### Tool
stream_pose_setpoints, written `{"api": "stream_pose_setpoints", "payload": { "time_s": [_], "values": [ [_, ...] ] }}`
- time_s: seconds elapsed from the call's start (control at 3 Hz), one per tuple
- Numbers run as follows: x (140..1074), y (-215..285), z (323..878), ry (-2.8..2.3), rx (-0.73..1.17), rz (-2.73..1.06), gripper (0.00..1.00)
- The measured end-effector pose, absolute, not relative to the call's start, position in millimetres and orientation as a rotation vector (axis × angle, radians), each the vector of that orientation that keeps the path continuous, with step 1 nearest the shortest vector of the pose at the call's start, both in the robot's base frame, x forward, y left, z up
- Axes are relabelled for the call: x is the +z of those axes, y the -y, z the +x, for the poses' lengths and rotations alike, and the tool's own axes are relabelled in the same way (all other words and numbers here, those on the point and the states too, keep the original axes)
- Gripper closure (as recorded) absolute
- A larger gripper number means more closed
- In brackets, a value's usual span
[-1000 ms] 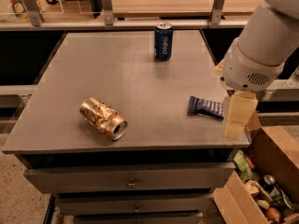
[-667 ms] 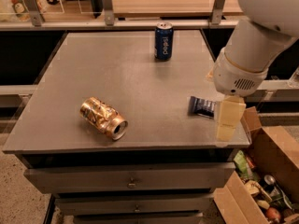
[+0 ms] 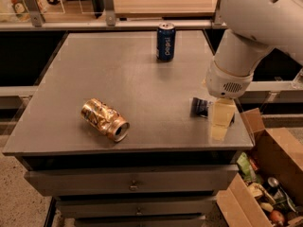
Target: Move rxbar blueberry near orange can
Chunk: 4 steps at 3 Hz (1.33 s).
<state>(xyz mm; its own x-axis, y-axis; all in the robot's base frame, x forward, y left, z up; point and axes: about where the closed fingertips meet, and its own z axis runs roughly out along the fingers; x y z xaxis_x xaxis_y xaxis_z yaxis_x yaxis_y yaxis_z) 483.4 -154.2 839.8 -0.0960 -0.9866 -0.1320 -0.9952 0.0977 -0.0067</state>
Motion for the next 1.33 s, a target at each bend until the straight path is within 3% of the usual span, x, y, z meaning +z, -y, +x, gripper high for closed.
{"api": "stream_pose_setpoints", "payload": {
  "time_s": [1.0, 1.33],
  "values": [
    [813.2, 173.4, 519.5, -2.248, 0.131, -1.992, 0.0],
    [809.1, 180.7, 526.4, -2.259, 0.118, -1.973, 0.16]
  ]
}}
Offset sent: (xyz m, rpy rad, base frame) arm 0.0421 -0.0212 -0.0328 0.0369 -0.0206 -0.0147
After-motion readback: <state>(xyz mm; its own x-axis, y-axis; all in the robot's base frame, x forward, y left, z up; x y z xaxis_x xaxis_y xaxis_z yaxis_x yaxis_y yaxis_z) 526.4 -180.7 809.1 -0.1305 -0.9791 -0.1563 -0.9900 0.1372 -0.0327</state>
